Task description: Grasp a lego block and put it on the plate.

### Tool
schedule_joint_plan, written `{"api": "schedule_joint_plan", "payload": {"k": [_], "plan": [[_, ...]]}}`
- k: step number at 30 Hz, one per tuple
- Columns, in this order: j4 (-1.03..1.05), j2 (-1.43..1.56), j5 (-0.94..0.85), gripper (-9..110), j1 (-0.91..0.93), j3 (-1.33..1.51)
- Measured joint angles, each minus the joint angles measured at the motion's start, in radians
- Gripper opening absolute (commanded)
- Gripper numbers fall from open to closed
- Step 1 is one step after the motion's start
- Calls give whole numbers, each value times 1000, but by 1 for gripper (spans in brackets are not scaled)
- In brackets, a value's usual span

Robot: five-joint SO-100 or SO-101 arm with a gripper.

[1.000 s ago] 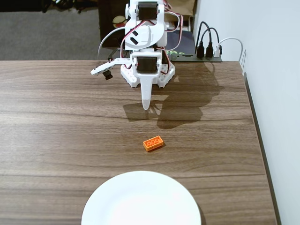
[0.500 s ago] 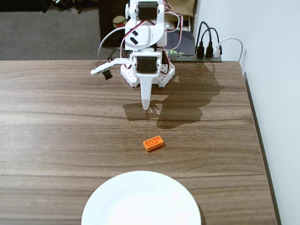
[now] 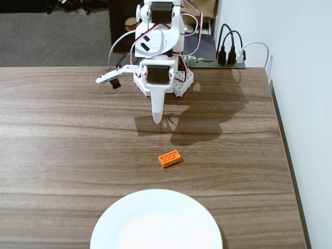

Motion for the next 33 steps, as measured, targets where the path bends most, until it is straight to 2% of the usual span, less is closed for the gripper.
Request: {"api": "schedule_joint_plan", "payload": {"k": [3,11,20,26,30,33], "plan": [[-40,-48,8,1,5,-51],[-75,-425,8,1,8,-247],[-81,-681,-77,1,5,-344],[-84,-793,-213,1,8,-390],[-84,-839,-414,1,20,-413],[-84,-870,-495,1,29,-434]]}}
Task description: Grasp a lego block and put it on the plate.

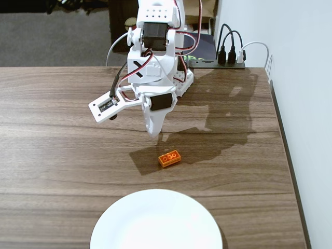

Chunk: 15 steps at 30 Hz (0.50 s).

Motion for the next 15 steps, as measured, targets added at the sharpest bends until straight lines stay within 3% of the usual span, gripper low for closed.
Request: {"api": "schedule_joint_plan", "payload": {"k": [15], "plan": [[18,-126,-202,1,18,-98]]}}
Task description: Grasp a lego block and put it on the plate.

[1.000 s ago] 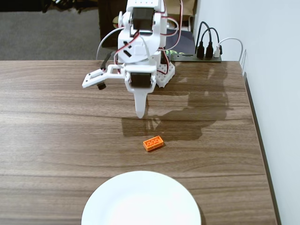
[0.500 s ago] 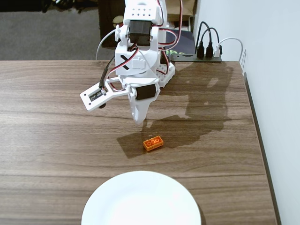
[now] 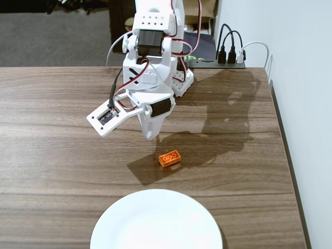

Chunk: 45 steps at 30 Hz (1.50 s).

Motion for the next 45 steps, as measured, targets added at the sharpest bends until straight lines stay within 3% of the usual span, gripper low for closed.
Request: {"api": "schedule_joint_plan", "payload": {"k": [8,16,28,35,45], "plan": [[2,-20,72,1,-75,-37],[18,-28,253,1,-178,-38],[-14,-109,321,1,-138,-38],[-28,-126,321,21,-144,-38],[-52,-152,290,22,-152,-38]]}}
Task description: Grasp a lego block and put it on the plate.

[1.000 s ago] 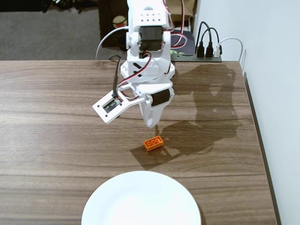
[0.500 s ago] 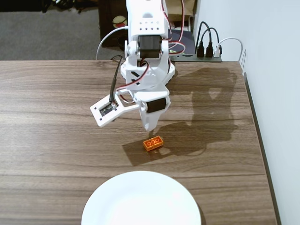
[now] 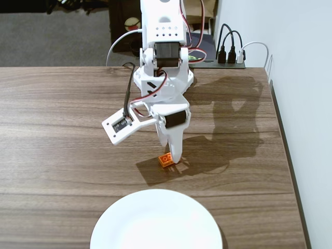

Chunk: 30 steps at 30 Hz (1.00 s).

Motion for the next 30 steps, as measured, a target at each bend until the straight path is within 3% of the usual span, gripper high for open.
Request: {"api": "schedule_joint_plan", "payload": {"k": [23,30], "plan": [[-41,-112,-51,17,12,0],[-41,-147,-55,7,11,-23]]}}
